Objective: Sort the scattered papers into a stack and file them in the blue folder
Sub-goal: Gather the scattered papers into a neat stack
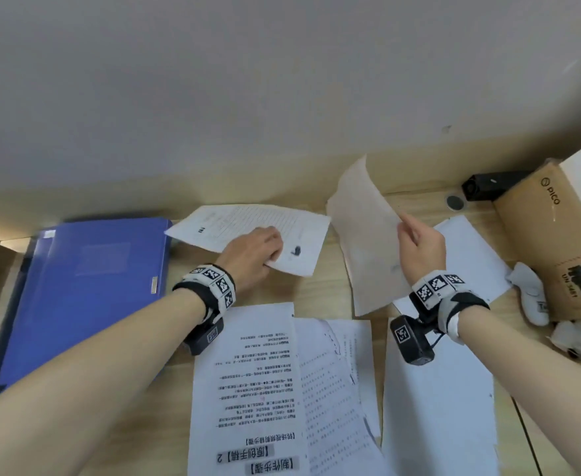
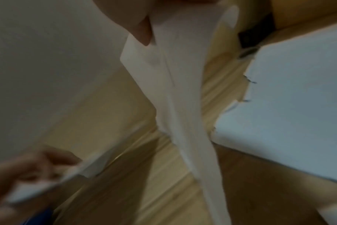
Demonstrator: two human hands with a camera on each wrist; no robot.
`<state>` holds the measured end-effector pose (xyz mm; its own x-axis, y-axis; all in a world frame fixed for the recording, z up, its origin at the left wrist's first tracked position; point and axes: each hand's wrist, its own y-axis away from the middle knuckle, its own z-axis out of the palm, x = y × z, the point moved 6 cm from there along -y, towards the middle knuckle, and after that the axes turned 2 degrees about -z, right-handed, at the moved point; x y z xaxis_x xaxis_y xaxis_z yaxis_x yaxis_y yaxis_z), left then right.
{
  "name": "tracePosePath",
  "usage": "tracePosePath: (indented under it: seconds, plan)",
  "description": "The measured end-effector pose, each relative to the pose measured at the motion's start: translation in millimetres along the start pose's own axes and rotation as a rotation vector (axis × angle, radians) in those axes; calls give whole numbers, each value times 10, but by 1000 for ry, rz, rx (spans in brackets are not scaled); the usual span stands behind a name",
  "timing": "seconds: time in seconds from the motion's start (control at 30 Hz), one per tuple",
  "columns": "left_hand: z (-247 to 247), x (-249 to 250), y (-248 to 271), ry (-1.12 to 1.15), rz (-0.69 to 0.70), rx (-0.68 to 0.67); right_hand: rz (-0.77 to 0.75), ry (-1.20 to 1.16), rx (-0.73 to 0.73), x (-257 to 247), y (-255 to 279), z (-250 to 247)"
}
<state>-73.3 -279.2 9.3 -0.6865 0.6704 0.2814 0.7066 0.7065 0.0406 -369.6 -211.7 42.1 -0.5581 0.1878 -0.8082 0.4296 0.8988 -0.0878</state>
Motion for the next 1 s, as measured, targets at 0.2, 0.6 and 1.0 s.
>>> tracePosePath:
  seconds: [0.2,0.6,1.0]
  plan:
    - [770,58,390,2,-157,-309,-502,86,-29,-523,14,-30]
    - [832,71,516,150,-208,-400,-416,402,-635,324,733,1364]
    - [751,1256,-590,247,-100,-211,129,480,-357,1436,599,-217]
